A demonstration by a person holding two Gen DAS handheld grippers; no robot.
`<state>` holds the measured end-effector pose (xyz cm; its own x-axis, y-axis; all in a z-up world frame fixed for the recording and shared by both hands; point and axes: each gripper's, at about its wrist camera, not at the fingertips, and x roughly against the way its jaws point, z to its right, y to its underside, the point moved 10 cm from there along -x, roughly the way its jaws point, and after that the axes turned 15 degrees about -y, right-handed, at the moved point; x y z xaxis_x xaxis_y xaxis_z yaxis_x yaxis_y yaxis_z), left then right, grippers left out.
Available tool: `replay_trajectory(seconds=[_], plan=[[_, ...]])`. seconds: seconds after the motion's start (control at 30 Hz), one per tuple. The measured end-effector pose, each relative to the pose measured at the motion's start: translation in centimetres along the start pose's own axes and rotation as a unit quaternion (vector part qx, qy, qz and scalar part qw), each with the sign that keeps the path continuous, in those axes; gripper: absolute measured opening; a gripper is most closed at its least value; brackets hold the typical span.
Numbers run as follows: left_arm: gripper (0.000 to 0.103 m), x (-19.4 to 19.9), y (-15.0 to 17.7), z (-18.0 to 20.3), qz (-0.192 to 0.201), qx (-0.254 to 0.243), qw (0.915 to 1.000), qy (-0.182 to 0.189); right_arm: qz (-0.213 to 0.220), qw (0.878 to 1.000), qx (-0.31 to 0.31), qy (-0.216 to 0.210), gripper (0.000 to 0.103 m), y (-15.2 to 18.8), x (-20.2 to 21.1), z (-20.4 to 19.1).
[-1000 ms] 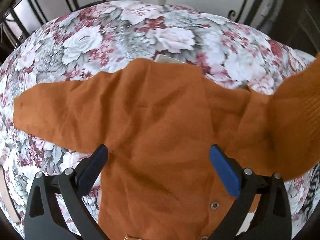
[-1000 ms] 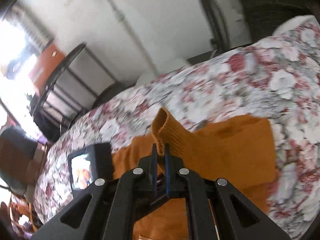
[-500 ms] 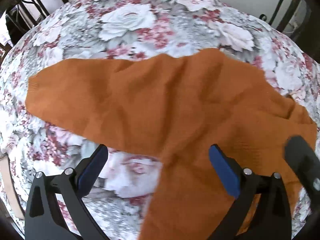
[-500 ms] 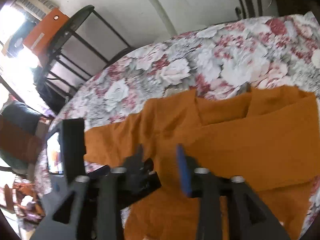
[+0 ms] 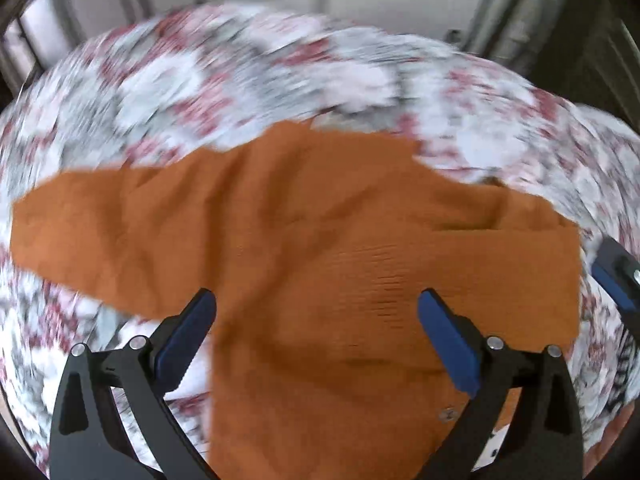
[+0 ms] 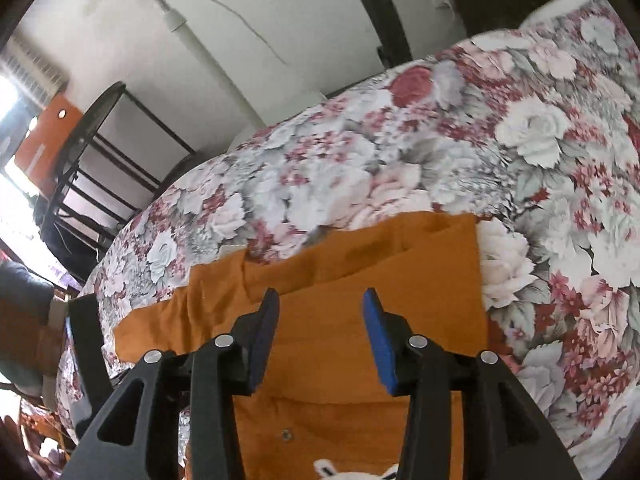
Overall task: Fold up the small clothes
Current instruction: 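Lay the sleeve on the cardigan front and open the right gripper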
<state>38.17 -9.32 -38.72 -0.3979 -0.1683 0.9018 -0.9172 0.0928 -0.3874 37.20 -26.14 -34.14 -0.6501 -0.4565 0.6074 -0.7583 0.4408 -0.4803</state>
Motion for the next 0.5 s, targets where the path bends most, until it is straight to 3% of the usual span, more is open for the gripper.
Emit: replay_trajectory(seconds=[0.07, 0.1, 0.13, 0.17, 0.23, 0.3, 0.33, 0.37, 0.43, 0.5], plan=[[0.098, -0.7, 0.3, 1.4, 0.012, -0.052, 0.9969, -0.058, -0.010, 1.000, -0.019, 0.002, 0.044, 0.3, -0.9, 1.6], [0.099, -2.2, 1.0, 1.8, 0.002, -0.084, 0.9910, -0.104, -0.031, 0.999, -0.032, 0.012, 0.044, 0.9, -1.8, 2.8], [0.099, -4.0, 2.0, 2.5, -0.020, -0.106, 0.9873, -0.117, -0.055, 0.997, -0.047, 0.027, 0.040, 1.8, -2.7, 4.1], [0.099, -4.7, 2.9, 2.3, -0.026, -0.098, 0.9886, -0.111, -0.077, 0.994, -0.069, 0.034, 0.032, 3.0, -3.9, 5.9], [0.099, -4.8, 2.8, 1.6, -0.031, -0.068, 0.9931, -0.091, -0.074, 0.992, -0.098, 0.036, 0.014, 3.8, -4.4, 8.2], [0.099, -4.0, 1.8, 1.0, -0.038, -0.055, 0.9950, -0.073, -0.063, 0.990, -0.125, 0.021, 0.015, 3.3, -3.4, 8.0], [0.099, -3.1, 1.0, 0.7, -0.026, -0.042, 0.9969, -0.062, -0.046, 0.991, -0.126, 0.012, 0.021, 2.6, -2.4, 7.2], [0.098, -2.2, 0.2, 0.5, -0.012, -0.030, 0.9983, -0.049, -0.039, 0.993, -0.112, 0.012, 0.029, 2.3, -1.7, 6.6], [0.098, -1.2, -0.8, 0.3, 0.009, -0.019, 0.9993, -0.031, -0.036, 0.996, -0.072, 0.025, 0.035, 2.6, -0.1, 5.1], [0.098, -2.4, -0.3, 0.4, -0.012, -0.042, 0.9980, -0.045, -0.058, 0.995, -0.072, 0.023, 0.036, 4.4, 0.3, 4.8]])
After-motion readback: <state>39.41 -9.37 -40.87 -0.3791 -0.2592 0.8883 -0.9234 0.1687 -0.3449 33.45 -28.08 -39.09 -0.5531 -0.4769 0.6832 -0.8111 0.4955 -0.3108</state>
